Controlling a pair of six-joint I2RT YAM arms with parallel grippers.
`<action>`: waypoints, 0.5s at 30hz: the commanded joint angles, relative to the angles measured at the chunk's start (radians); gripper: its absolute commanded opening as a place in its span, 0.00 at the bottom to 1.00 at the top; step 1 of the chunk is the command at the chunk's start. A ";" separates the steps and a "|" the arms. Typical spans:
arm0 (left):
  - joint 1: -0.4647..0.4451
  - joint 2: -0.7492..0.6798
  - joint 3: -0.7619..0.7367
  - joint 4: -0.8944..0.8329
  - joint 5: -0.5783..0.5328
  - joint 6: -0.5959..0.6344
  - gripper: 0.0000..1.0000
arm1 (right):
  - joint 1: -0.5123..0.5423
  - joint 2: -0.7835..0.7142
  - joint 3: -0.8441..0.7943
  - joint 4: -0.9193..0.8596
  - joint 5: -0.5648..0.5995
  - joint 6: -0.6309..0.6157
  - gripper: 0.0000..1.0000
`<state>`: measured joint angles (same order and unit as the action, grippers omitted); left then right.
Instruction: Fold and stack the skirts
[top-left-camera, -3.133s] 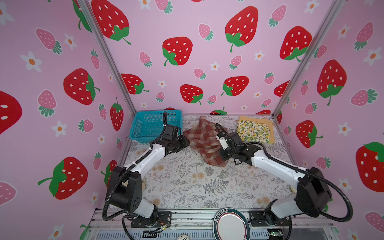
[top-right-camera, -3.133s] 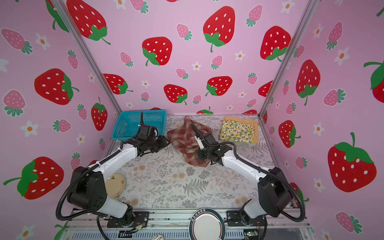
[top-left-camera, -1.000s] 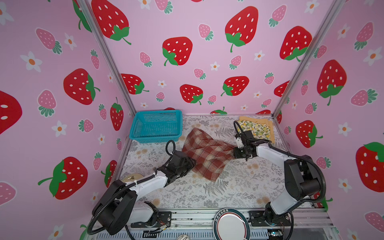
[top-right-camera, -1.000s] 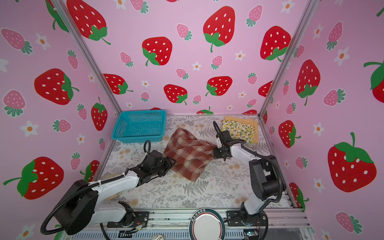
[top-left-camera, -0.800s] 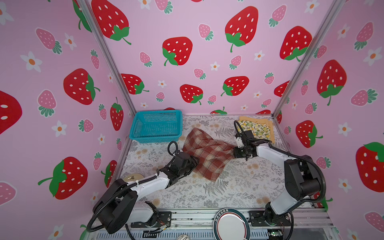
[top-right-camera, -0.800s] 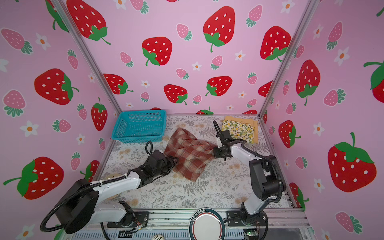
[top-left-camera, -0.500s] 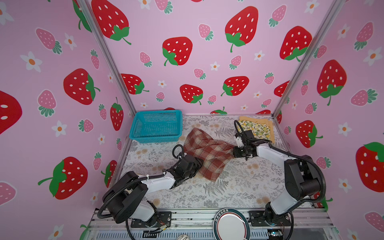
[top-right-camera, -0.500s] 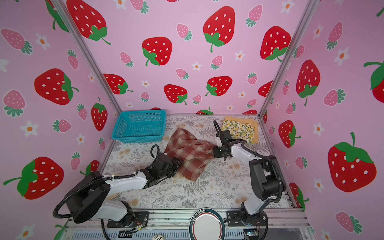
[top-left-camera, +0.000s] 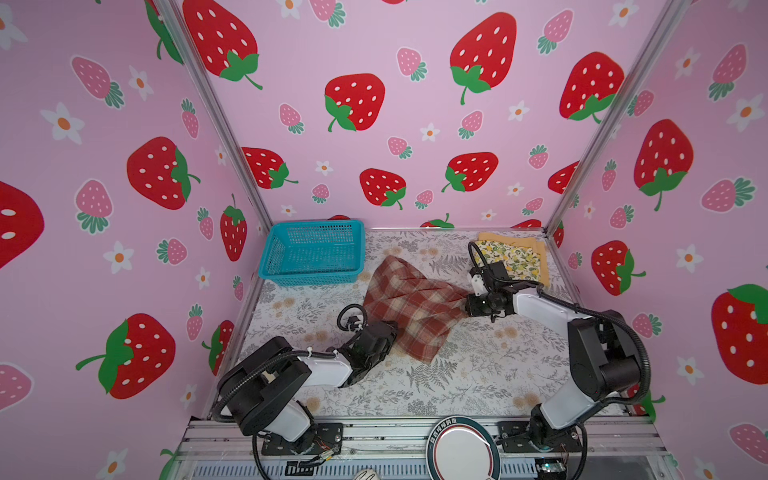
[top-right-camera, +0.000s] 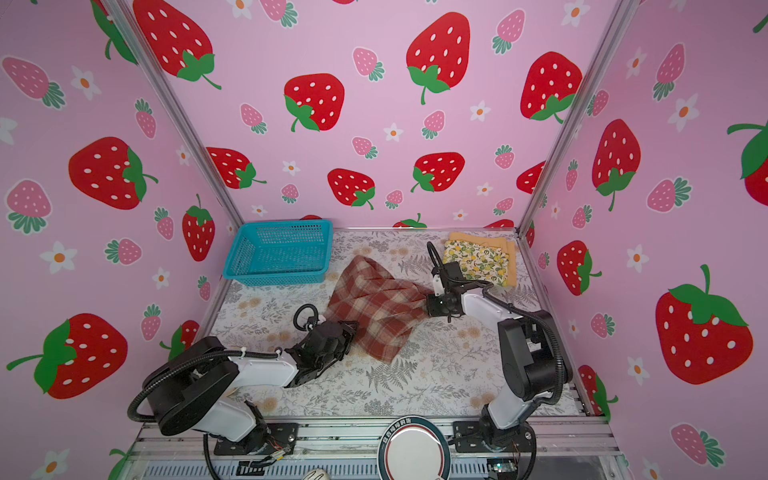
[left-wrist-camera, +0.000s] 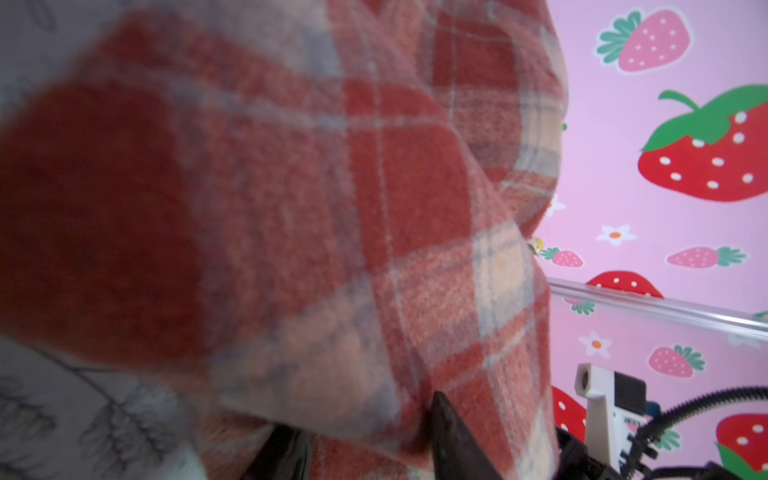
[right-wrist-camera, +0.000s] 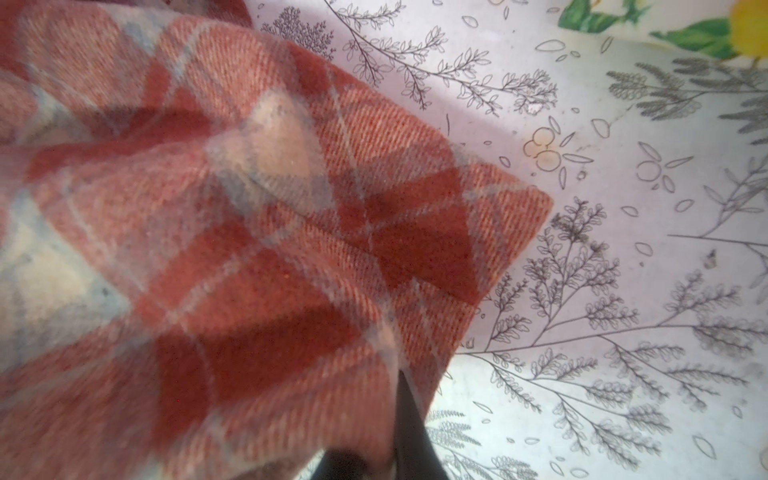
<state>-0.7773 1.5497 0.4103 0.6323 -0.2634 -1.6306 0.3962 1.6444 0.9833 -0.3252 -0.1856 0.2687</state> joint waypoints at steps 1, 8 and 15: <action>-0.008 0.051 0.002 0.098 -0.049 -0.063 0.42 | -0.007 -0.012 -0.018 0.015 -0.013 0.003 0.13; -0.014 0.151 -0.022 0.212 -0.094 -0.120 0.37 | -0.007 -0.026 -0.025 0.015 -0.006 0.002 0.13; -0.002 0.142 -0.006 0.168 -0.112 -0.097 0.33 | -0.008 -0.031 -0.031 0.019 -0.010 0.003 0.13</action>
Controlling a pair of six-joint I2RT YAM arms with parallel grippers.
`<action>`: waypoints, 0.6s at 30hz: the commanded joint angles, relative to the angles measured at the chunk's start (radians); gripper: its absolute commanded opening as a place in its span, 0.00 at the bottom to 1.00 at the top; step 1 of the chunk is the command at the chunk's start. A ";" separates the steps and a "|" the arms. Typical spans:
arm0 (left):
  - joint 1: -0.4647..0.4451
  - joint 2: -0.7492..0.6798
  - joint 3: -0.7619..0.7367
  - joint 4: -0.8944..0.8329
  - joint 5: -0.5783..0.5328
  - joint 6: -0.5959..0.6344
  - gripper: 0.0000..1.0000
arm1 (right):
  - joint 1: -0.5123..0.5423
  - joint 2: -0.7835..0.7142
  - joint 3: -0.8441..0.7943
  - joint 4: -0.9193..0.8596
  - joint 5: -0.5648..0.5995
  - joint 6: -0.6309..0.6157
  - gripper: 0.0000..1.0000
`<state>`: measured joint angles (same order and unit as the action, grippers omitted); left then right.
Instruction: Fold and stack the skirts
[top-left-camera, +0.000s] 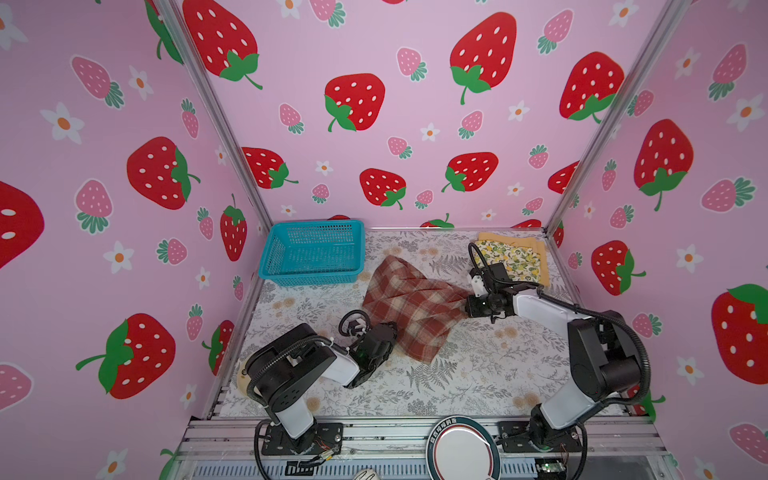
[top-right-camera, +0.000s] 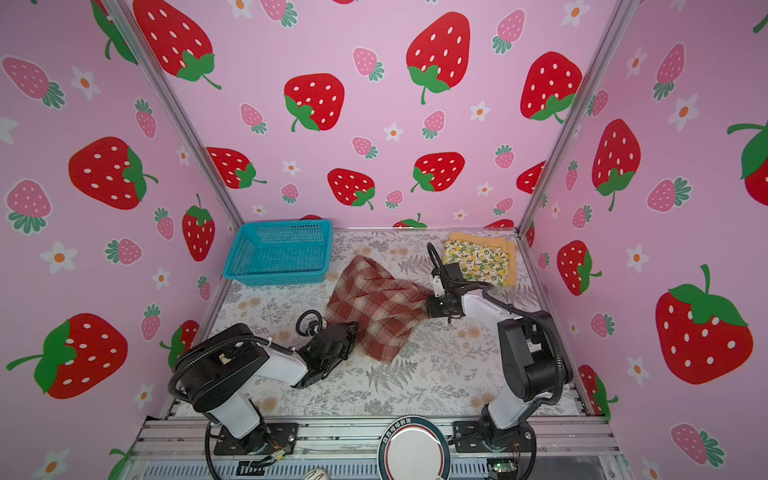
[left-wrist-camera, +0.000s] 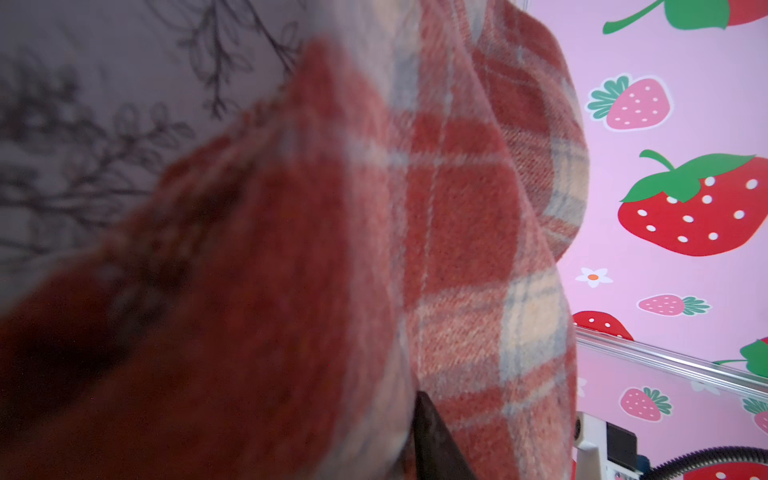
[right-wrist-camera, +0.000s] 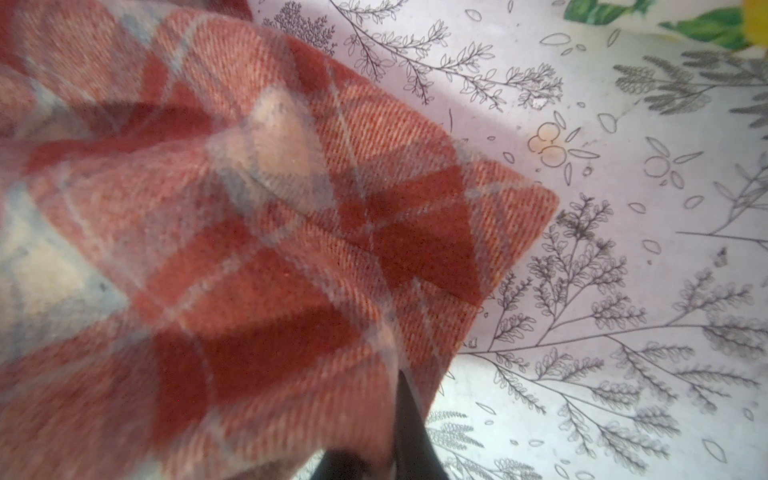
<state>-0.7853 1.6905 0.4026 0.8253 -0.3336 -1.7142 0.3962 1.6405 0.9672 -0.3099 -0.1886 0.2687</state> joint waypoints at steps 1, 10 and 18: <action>0.009 -0.005 0.006 -0.039 -0.046 -0.006 0.32 | -0.008 -0.030 -0.018 0.005 -0.009 0.004 0.13; 0.072 -0.020 0.036 -0.113 0.005 0.048 0.00 | -0.007 -0.059 -0.034 0.014 -0.013 0.007 0.13; 0.175 -0.054 0.072 -0.152 0.123 0.127 0.00 | -0.001 -0.100 -0.045 0.006 -0.020 0.007 0.13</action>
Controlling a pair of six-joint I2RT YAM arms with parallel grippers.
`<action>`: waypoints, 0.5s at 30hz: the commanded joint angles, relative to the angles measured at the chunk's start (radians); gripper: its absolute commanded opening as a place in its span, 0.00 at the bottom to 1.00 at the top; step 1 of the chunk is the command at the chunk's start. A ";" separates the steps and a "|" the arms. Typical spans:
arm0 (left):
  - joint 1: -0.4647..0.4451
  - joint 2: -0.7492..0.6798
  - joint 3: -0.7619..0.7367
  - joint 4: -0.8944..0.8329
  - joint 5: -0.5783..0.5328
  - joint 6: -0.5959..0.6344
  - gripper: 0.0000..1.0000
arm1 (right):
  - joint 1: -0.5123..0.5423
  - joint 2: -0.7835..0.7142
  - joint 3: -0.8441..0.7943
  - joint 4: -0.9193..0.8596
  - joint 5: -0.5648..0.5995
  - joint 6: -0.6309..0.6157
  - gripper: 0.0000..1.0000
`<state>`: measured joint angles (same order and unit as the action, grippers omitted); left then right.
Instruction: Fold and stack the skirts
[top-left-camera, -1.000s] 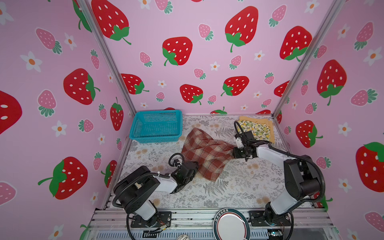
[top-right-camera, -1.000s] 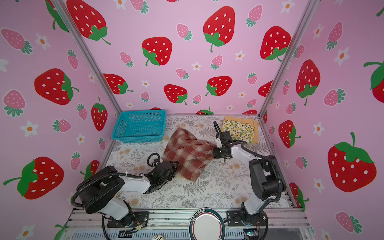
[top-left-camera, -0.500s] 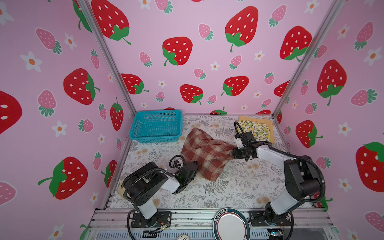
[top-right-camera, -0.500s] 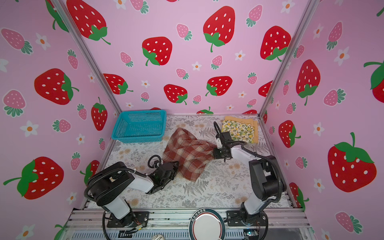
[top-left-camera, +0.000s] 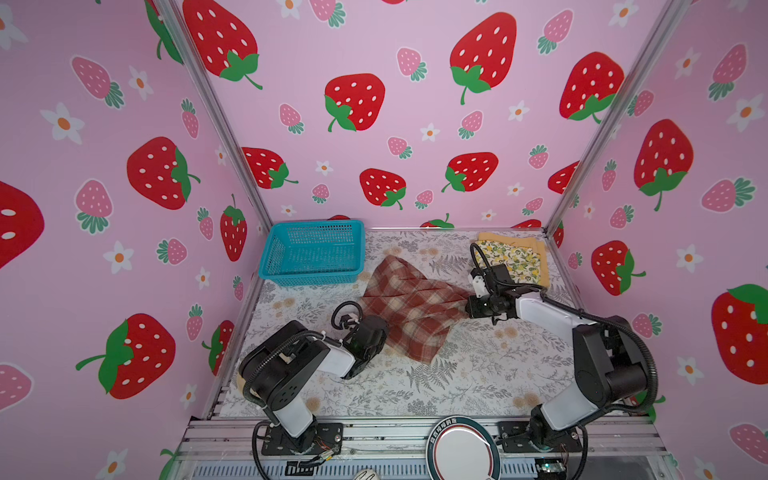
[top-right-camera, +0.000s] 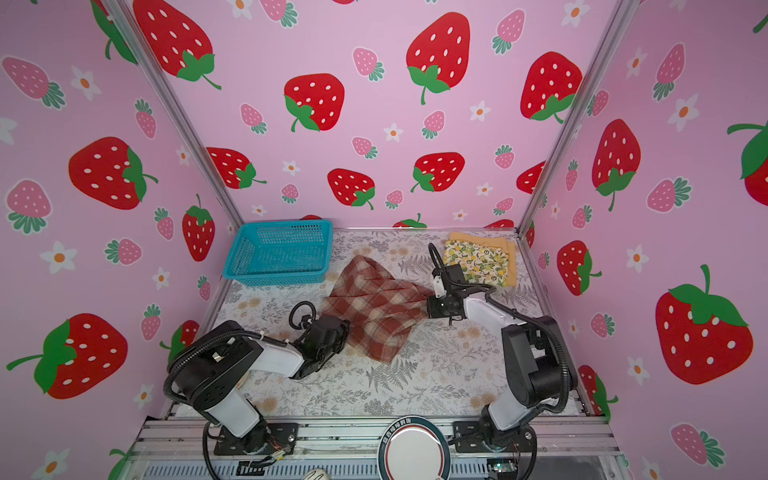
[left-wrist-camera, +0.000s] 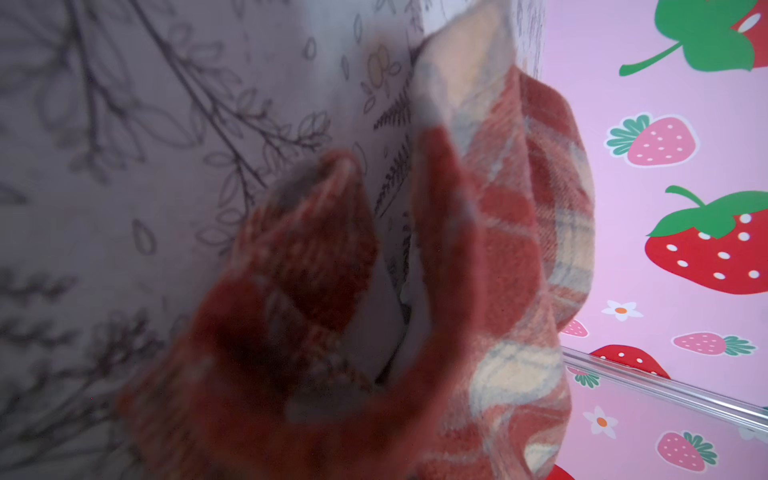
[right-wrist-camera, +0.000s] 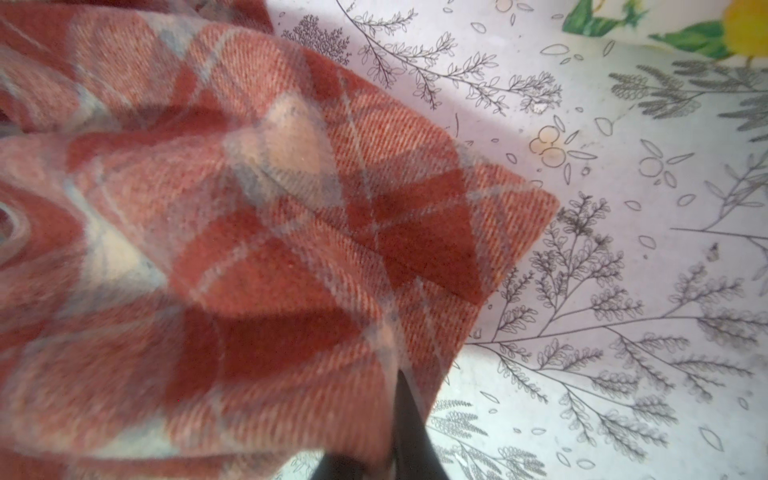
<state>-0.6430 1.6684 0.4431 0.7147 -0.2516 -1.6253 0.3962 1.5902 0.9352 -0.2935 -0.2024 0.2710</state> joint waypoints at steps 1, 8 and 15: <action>0.048 -0.050 0.044 -0.066 0.066 0.054 0.00 | 0.001 -0.061 -0.012 -0.017 -0.002 0.005 0.13; 0.150 -0.246 0.233 -0.428 0.310 0.279 0.00 | 0.018 -0.163 0.032 -0.090 0.009 -0.002 0.13; 0.228 -0.257 0.602 -0.885 0.593 0.634 0.00 | 0.039 -0.277 0.087 -0.155 0.001 -0.031 0.12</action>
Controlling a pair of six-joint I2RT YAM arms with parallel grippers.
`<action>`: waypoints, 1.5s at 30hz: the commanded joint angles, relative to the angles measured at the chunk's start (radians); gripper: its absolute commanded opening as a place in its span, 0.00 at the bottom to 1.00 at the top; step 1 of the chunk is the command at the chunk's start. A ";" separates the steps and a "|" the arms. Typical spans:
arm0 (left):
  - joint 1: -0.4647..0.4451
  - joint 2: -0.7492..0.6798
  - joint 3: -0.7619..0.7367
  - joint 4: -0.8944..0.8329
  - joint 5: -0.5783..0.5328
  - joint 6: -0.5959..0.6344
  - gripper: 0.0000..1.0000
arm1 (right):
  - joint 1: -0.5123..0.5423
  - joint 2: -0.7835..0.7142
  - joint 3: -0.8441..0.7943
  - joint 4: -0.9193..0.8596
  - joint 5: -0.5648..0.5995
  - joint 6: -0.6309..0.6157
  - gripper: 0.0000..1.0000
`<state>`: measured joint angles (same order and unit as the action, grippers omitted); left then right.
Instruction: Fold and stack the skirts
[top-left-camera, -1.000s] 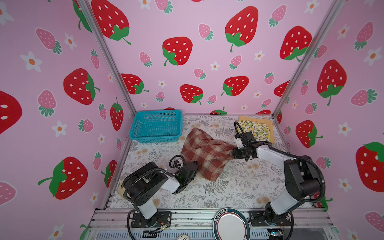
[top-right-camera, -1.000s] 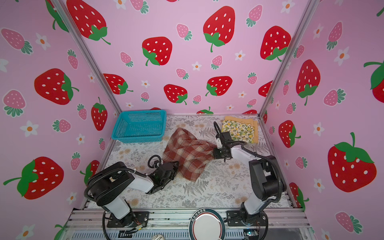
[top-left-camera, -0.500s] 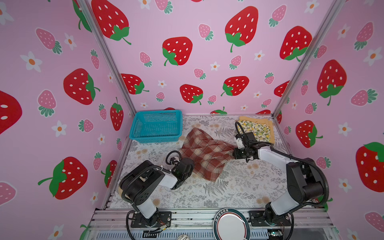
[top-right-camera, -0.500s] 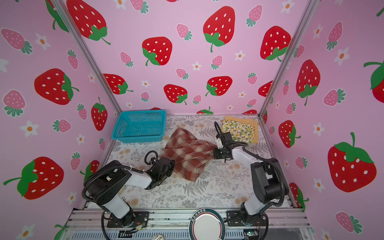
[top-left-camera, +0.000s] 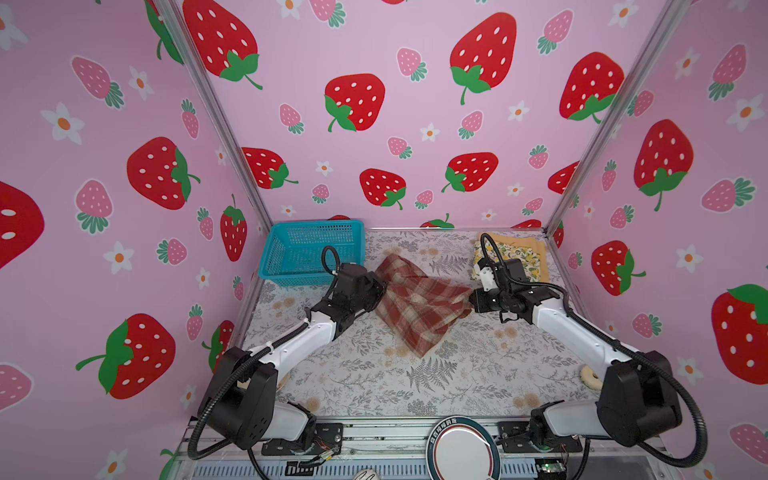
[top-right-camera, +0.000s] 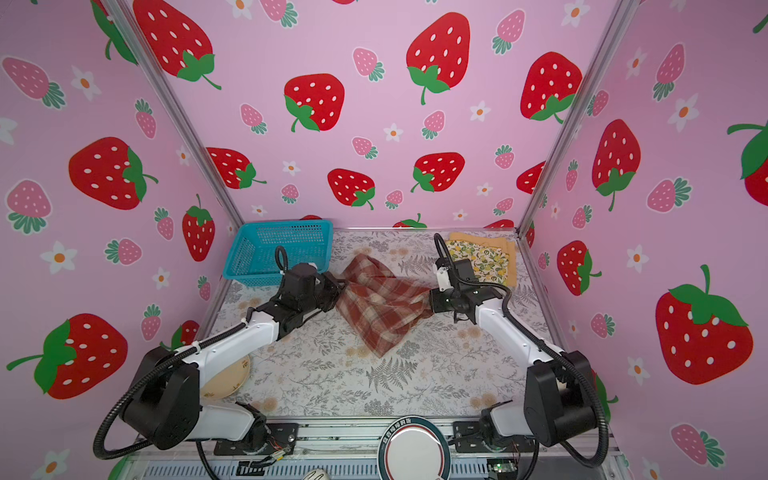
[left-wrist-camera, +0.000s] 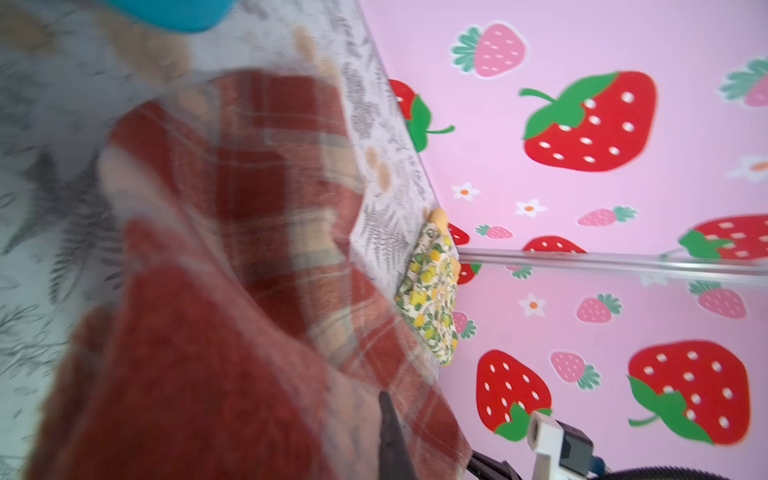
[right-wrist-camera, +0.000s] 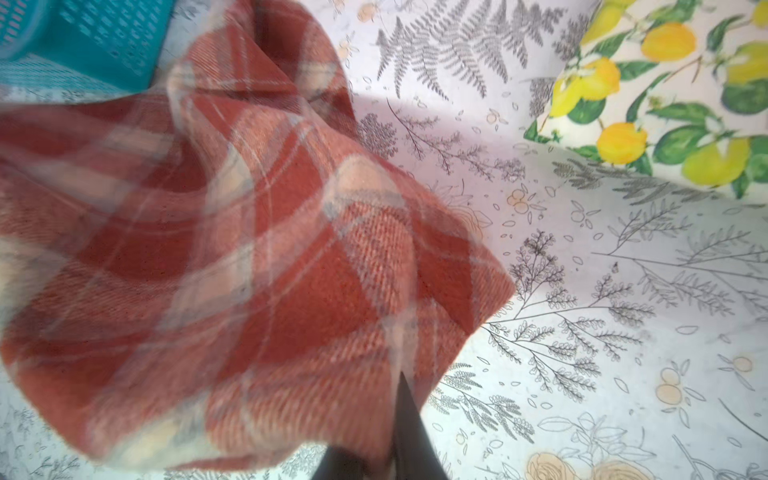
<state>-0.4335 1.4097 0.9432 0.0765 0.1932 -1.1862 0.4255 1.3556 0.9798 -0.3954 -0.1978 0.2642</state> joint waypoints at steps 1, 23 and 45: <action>0.023 0.009 0.148 -0.301 0.165 0.234 0.00 | 0.012 -0.055 0.054 -0.064 -0.008 -0.032 0.13; 0.142 0.052 0.743 -0.785 0.186 0.496 0.00 | 0.016 -0.169 0.275 -0.284 0.030 -0.081 0.14; 0.096 0.354 0.837 -0.753 0.181 0.542 0.00 | -0.136 0.013 -0.092 -0.095 -0.423 -0.004 0.19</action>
<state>-0.3386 1.7226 1.7290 -0.7086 0.3923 -0.6640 0.3386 1.3647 0.9264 -0.5396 -0.5919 0.2588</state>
